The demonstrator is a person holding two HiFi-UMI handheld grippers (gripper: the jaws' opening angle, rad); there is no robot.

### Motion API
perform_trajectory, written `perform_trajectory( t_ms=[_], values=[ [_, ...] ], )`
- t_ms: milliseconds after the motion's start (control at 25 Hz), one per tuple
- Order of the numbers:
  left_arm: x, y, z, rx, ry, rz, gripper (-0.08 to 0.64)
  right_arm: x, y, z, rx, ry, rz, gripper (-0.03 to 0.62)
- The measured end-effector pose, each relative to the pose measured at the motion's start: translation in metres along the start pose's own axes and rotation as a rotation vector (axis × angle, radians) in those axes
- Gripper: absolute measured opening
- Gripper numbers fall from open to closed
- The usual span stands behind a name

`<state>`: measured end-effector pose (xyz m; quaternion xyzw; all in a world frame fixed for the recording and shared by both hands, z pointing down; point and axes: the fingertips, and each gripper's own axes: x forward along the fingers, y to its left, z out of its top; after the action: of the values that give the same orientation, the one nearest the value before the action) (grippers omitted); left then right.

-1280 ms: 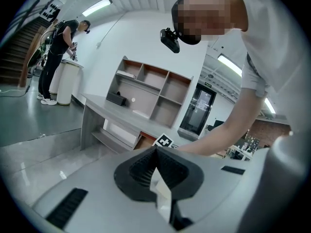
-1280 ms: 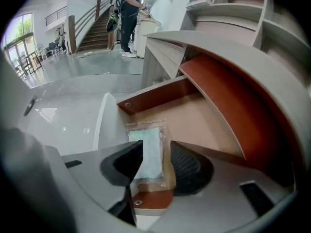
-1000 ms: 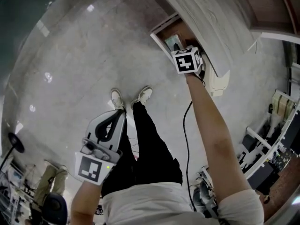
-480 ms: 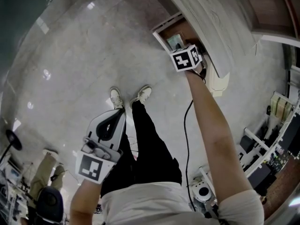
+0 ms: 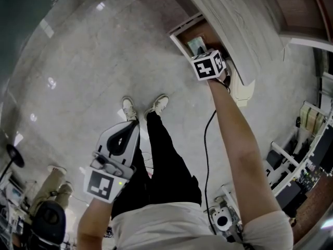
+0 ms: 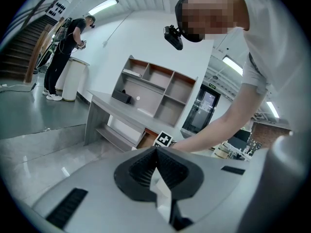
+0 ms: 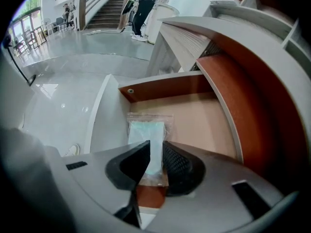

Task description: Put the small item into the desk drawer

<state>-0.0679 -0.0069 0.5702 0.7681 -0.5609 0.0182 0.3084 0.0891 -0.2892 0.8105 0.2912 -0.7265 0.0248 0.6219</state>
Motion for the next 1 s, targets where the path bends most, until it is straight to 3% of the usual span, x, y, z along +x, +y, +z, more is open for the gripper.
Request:
perform_trajectory(
  t_ms=[440,720,800,1000],
  values=[
    [0.0,-0.001,0.001,0.008,-0.009,-0.001,0.017,-0.012,0.004,0.006,0.01,-0.043,0.015,0.069],
    [-0.005,-0.006,0.004,0.013,-0.016,0.007,0.017,-0.003,0.004,-0.002,-0.017,0.03,0.021,0.123],
    [-0.007,-0.005,0.0,0.009,-0.011,0.015,0.017,-0.002,0.002,-0.003,-0.047,0.036,0.001,0.05],
    [-0.011,-0.005,-0.004,-0.001,-0.014,0.021,0.017,-0.008,-0.002,0.0,-0.035,0.004,-0.007,0.027]
  ],
)
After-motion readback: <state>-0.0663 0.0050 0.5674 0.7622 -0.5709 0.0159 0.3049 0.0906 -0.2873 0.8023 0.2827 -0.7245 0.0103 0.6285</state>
